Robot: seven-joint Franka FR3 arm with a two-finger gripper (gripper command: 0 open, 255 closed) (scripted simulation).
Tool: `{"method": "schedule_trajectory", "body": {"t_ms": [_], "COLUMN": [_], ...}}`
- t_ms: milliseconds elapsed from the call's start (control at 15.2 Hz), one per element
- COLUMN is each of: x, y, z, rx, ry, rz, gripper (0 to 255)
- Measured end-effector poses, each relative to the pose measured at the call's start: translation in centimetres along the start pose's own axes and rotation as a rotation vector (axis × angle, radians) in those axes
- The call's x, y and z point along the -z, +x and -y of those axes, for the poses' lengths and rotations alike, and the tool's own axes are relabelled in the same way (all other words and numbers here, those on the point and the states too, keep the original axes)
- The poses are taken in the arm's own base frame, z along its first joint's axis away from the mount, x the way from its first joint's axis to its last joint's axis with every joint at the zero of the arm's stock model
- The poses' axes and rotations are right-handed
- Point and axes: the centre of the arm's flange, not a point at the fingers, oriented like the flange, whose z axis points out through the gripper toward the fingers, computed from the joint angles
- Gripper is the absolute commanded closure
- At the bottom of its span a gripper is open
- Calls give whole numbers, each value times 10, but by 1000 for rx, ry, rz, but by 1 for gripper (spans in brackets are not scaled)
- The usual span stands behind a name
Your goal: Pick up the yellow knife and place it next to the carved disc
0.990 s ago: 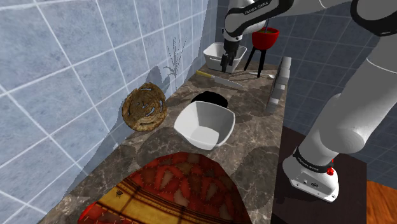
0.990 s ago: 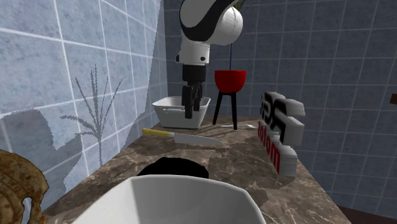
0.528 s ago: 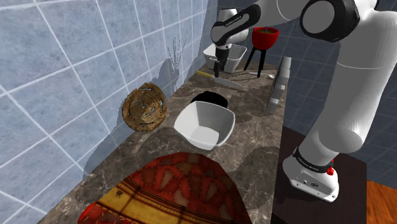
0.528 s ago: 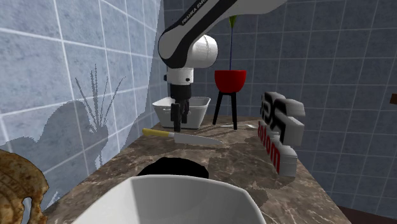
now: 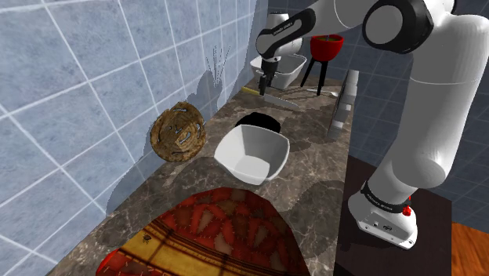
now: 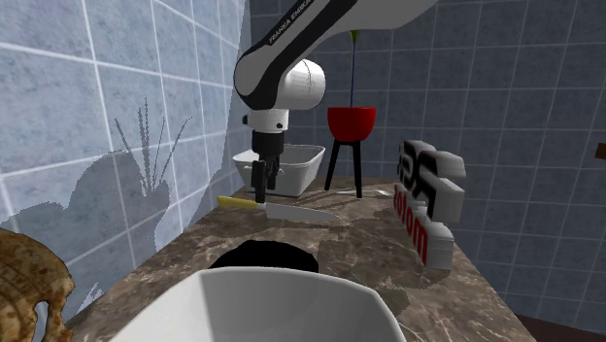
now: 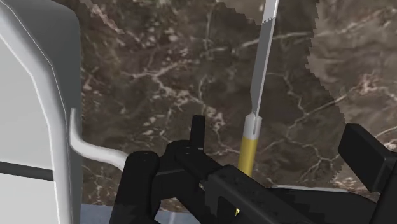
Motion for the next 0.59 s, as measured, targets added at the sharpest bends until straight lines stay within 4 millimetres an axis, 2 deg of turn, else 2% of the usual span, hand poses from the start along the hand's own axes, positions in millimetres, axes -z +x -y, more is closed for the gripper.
{"method": "schedule_trajectory", "body": {"t_ms": [132, 198, 462, 528, 594], "x": [-2, -6, -6, -4, 1], "y": [6, 1, 3, 2, 1], "z": [2, 6, 7, 5, -3], "rx": [0, 6, 11, 13, 11], "ry": [0, 0, -3, -4, -8], "rz": [4, 2, -8, -15, -21], "gripper": [0, 0, 0, 255, 255]}}
